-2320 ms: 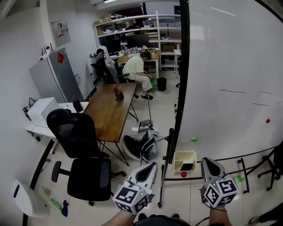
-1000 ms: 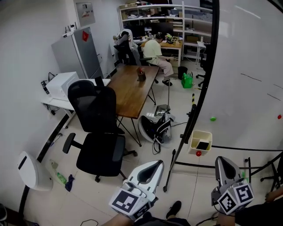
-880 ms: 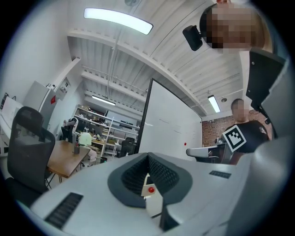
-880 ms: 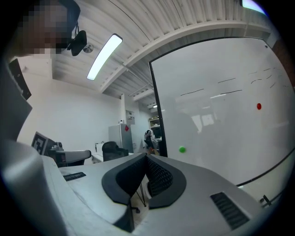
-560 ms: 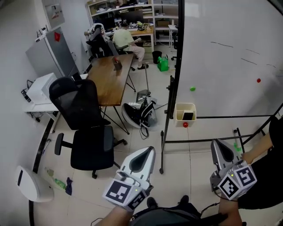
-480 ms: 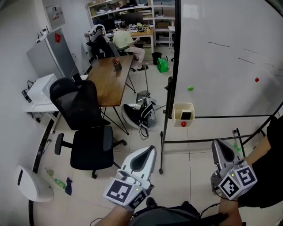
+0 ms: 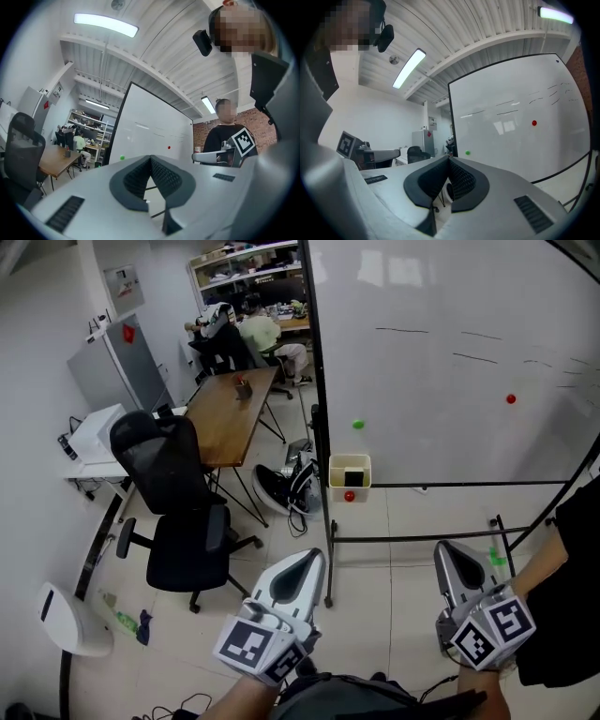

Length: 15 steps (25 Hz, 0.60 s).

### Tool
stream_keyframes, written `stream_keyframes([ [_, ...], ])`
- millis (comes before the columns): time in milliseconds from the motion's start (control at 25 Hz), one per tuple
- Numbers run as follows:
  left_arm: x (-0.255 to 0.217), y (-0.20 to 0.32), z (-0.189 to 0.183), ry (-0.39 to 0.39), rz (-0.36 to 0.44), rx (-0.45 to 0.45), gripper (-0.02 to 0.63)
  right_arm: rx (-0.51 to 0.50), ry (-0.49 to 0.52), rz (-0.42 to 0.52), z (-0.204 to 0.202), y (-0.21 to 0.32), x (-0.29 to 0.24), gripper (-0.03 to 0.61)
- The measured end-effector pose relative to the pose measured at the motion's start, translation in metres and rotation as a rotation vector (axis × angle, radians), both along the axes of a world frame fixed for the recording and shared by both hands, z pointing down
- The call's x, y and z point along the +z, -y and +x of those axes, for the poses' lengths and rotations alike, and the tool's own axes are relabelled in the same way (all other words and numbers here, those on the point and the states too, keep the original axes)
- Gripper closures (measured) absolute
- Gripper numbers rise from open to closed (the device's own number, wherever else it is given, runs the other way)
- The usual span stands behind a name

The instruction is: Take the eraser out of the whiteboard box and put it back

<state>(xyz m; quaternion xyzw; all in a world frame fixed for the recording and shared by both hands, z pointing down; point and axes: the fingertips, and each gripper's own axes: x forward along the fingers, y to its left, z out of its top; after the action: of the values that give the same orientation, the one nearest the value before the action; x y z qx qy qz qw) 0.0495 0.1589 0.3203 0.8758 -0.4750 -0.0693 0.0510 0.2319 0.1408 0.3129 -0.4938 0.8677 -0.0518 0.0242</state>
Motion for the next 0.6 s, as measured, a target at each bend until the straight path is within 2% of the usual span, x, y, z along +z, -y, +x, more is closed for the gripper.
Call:
stream_keyframes([
  [280,0.008,-0.038,0.061,0.016,-0.032,-0.008,0.586,-0.044,0.007,-0.016,0.053,-0.032,0.006,0.561],
  [440,0.000,-0.050,0.066,0.030,-0.017,0.011,0.586,-0.016,0.017,-0.013,0.065,-0.043,0.003,0.561],
  [600,-0.002,-0.056,0.054,0.036,-0.013,0.027,0.586,0.018,0.022,0.000,0.060,-0.052,-0.002,0.561],
])
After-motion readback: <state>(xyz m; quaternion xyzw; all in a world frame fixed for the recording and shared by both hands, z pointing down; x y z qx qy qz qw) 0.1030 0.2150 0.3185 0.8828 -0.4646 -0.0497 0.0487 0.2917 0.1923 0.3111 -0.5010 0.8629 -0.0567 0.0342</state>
